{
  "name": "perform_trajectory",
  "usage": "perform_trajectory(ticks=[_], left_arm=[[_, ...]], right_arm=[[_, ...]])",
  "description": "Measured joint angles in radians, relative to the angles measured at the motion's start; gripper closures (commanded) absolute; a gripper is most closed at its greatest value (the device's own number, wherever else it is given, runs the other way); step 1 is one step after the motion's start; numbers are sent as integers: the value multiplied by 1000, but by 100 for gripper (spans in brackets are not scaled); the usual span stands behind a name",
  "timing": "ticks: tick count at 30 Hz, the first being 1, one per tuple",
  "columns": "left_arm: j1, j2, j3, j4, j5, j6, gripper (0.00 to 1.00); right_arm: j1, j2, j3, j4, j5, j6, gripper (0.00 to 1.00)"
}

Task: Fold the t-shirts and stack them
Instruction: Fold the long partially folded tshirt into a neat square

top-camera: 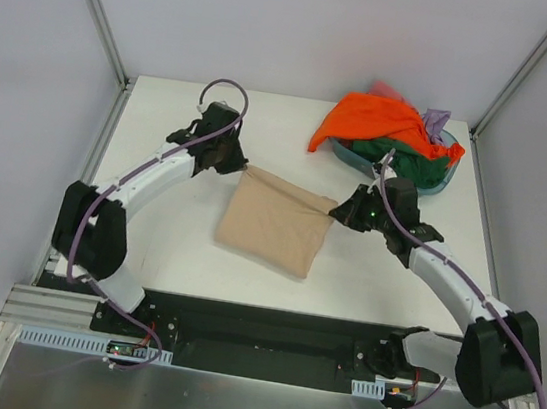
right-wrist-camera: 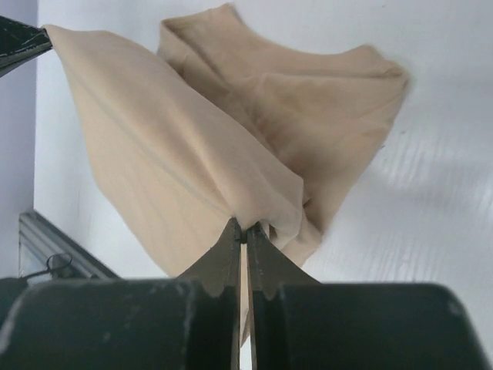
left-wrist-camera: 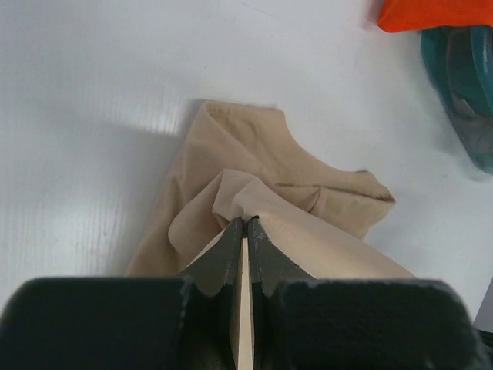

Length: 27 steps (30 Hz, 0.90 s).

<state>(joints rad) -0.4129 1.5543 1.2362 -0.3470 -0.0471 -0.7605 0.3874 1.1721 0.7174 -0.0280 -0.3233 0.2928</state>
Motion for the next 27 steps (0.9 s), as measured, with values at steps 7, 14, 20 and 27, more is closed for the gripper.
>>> perform_trajectory(ticks=[7,14,20,27], left_arm=[[21,267,157,18,27,28,100],[39,468,306,7,39,52,76],[62,551,389,-7,49,97,27],[72,507,364,-13,87,129,1]], right_arm=[[-52,217,70,78,23,-15,94],[-82,457,193,126,50,-41,76],[-100,528,216,130,104,-39,24],[-107,489,254,92,83,-48,4]])
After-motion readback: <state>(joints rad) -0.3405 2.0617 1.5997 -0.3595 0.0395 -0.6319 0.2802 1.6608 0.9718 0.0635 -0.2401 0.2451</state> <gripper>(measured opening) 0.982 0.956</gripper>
